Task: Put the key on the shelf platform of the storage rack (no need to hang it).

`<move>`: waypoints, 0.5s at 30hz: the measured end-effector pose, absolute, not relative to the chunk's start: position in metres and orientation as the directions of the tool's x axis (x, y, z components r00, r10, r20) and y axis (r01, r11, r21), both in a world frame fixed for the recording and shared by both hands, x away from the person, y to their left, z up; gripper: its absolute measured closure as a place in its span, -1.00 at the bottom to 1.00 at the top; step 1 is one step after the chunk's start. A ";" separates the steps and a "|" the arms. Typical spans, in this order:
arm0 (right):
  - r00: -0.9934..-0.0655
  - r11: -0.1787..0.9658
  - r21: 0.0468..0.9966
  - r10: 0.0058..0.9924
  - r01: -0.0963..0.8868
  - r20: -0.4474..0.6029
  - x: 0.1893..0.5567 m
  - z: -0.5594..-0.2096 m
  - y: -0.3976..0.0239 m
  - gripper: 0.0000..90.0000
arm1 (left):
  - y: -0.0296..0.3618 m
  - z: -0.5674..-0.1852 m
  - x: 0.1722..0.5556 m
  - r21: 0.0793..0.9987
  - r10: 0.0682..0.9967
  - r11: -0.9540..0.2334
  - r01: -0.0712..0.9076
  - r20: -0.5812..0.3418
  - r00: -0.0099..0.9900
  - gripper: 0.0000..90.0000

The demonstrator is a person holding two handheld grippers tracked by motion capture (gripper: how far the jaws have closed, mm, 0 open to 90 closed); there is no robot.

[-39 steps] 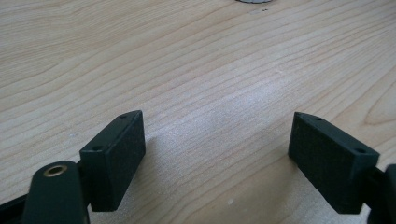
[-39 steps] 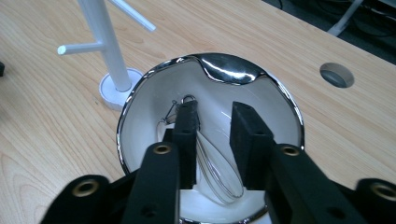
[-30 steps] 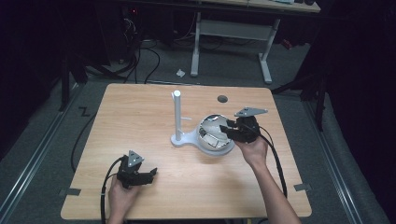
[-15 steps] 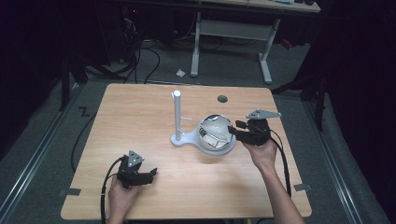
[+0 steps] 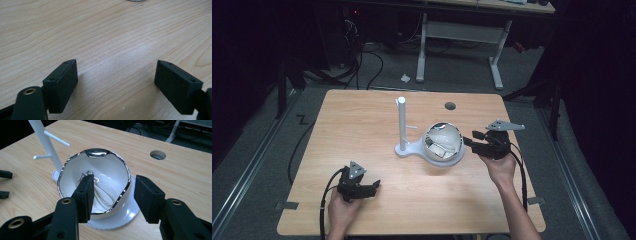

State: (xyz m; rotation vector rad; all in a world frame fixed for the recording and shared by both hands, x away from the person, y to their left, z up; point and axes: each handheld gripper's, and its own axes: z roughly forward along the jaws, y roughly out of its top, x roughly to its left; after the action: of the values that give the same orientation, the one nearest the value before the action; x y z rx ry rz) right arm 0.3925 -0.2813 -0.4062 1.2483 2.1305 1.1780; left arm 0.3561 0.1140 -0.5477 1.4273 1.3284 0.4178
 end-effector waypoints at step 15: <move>-0.491 0.206 0.842 0.868 0.499 0.079 0.372 -0.415 -0.299 0.15 | 0.114 -0.548 0.356 0.850 0.864 0.215 0.481 -0.395 0.312 -0.57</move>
State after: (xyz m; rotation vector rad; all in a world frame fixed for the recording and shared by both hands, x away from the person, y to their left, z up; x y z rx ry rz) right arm 0.3723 -0.2989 -0.4150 1.2700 2.0729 1.2036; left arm 0.3561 0.1139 -0.5477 1.4279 1.3283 0.4189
